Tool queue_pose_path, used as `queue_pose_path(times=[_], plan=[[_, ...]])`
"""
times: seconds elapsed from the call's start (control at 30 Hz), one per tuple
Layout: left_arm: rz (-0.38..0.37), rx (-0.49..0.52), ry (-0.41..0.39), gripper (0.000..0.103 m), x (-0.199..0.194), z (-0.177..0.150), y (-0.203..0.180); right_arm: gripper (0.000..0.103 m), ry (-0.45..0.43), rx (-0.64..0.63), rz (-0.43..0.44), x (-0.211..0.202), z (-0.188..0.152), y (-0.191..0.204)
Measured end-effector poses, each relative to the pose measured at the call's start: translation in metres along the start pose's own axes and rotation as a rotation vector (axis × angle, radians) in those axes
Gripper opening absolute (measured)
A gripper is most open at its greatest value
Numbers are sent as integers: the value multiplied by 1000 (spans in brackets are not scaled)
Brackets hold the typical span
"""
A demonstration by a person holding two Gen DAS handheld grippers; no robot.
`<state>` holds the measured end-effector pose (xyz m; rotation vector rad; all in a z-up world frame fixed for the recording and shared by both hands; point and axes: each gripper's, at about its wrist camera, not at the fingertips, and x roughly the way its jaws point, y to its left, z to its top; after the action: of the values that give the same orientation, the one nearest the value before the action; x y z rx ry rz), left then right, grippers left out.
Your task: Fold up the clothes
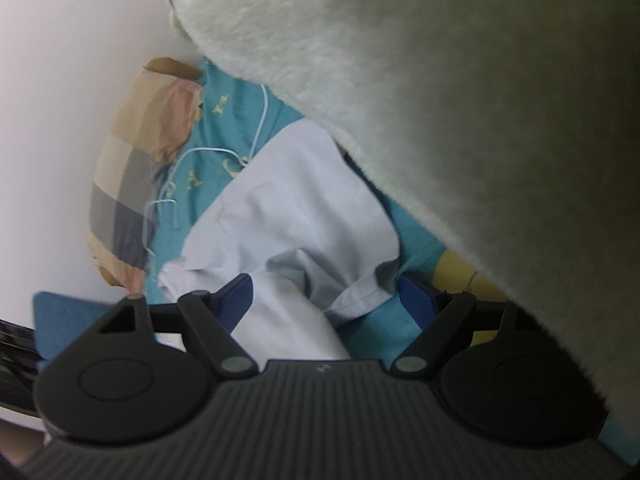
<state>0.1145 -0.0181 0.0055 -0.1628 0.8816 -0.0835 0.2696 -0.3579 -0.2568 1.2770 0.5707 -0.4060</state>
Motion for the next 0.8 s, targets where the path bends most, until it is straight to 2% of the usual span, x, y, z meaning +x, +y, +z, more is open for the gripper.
queue_pose_path(times=[0.1, 0.17, 0.23, 0.33, 0.4, 0.53, 0.63, 0.67, 0.7, 0.73, 0.77, 0.8], plan=[[33, -65, -1, 89, 37, 1, 29, 82, 27, 42, 22, -1, -6, 0], [72, -60, 20, 89, 58, 0, 40, 82, 42, 68, 35, -2, -10, 0], [70, -52, 67, 89, 76, -2, 48, 82, 36, 75, 35, -1, -14, 2], [57, -97, 106, 89, 96, -3, 63, 83, -1, 67, 32, 5, -16, 4], [62, -114, 118, 89, 107, -3, 72, 83, -40, 83, 17, 9, -12, 6], [60, -160, 146, 89, 119, -6, 87, 79, -193, 77, -34, 26, 2, 3], [66, -183, 161, 89, 127, -8, 97, 79, -281, 35, -28, 45, 5, 19], [75, -191, 167, 89, 129, -9, 102, 76, -301, 21, -31, 52, 7, 25], [78, -204, 176, 89, 132, -9, 106, 58, -317, 6, -40, 58, 10, 31], [74, -220, 183, 89, 134, -8, 111, 45, -325, -26, -66, 65, 15, 36], [66, -236, 187, 89, 136, -7, 115, 17, -327, -75, -107, 71, 19, 43], [65, -248, 186, 89, 137, -6, 119, 10, -332, -124, -142, 76, 24, 49]])
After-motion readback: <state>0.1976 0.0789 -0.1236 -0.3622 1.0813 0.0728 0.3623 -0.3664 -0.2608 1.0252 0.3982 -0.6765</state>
